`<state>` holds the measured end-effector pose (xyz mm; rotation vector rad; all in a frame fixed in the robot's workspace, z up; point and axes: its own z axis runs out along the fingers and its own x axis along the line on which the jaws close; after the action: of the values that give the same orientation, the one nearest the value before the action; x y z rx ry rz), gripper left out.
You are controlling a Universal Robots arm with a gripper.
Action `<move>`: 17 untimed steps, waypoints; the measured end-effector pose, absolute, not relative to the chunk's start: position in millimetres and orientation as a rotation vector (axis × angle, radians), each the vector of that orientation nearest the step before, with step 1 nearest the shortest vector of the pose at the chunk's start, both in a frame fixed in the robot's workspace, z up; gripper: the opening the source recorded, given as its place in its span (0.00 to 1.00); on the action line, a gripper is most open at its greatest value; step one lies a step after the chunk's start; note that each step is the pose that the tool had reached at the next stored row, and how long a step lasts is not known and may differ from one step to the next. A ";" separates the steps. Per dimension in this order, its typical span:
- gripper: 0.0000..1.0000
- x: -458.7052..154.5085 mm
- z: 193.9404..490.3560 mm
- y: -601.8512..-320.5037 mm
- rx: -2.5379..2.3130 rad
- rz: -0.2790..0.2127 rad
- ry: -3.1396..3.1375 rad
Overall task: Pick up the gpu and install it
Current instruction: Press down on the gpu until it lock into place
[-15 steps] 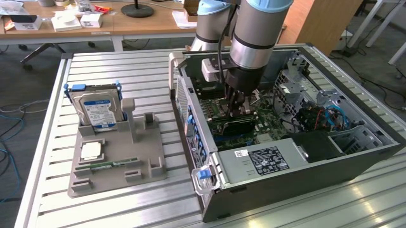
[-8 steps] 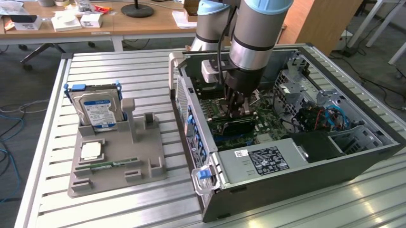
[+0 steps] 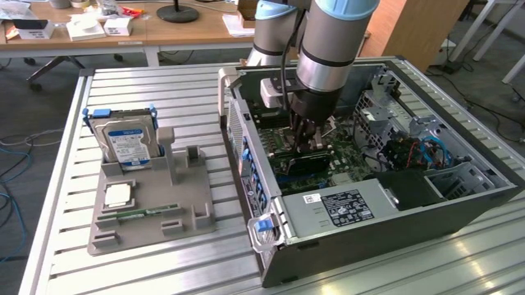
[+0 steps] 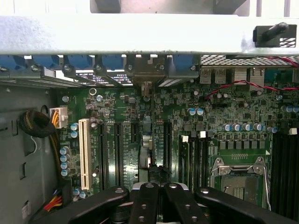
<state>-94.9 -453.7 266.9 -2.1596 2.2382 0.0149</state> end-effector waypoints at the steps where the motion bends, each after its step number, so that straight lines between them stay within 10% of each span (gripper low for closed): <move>1: 0.10 -94.9 266.9 -453.7 -2.160 0.015 2.238; 17: 0.10 -95.1 265.3 -453.7 -2.160 0.015 2.238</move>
<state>-95.1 -453.7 265.3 -2.1597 2.2383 0.0149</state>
